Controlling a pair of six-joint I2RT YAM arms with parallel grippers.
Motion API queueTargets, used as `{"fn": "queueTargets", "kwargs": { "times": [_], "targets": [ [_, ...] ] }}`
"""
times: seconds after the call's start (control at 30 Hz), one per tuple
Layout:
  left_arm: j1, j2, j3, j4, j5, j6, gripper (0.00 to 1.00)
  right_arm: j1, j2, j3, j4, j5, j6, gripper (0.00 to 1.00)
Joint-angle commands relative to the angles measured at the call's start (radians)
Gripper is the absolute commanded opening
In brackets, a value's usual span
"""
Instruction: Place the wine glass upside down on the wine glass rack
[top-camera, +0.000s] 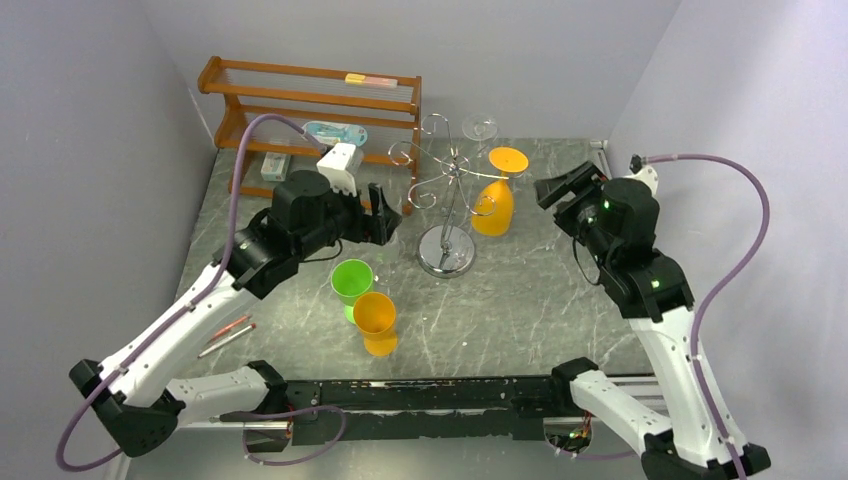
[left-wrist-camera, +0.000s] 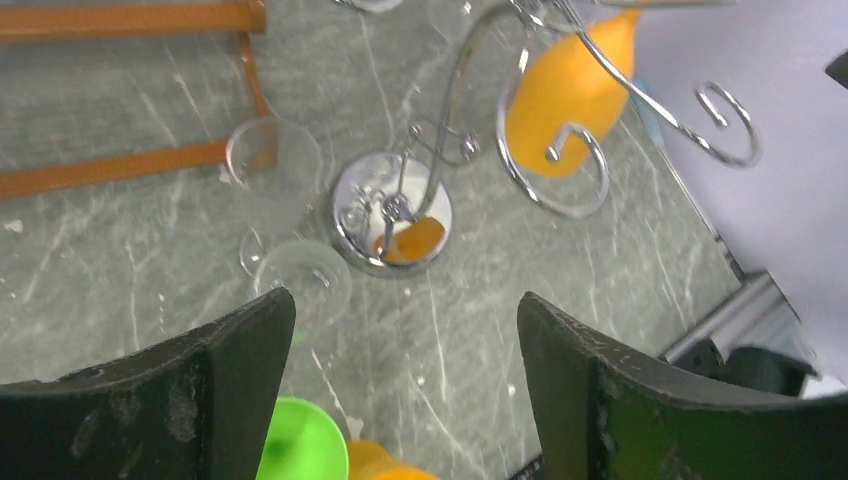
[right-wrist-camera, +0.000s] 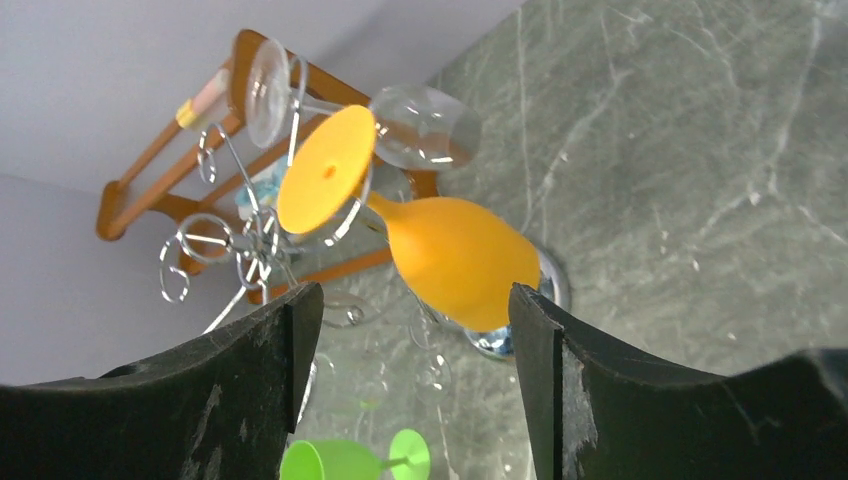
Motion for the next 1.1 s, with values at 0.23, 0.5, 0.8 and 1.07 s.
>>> {"fn": "queueTargets", "kwargs": {
  "times": [0.23,0.5,0.8,1.07],
  "targets": [
    [0.001,-0.173,0.002,-0.321,0.457,0.08,0.8,-0.007,-0.12,-0.109,-0.283,-0.124,0.114,0.73],
    [-0.011,-0.246,-0.168,-0.339,0.522,0.077,0.84,-0.004,-0.16,-0.352,-0.252,-0.339,0.183,0.73],
    [-0.104,-0.21,-0.263,-0.272,0.375,0.051,0.88,-0.005,-0.17,-0.467,-0.167,-0.348,0.217,0.72],
    [-0.273,-0.137,-0.306,-0.214,0.238,0.019,0.8,-0.005,-0.202,-0.599,-0.072,-0.383,0.291,0.7]
  ]
}}
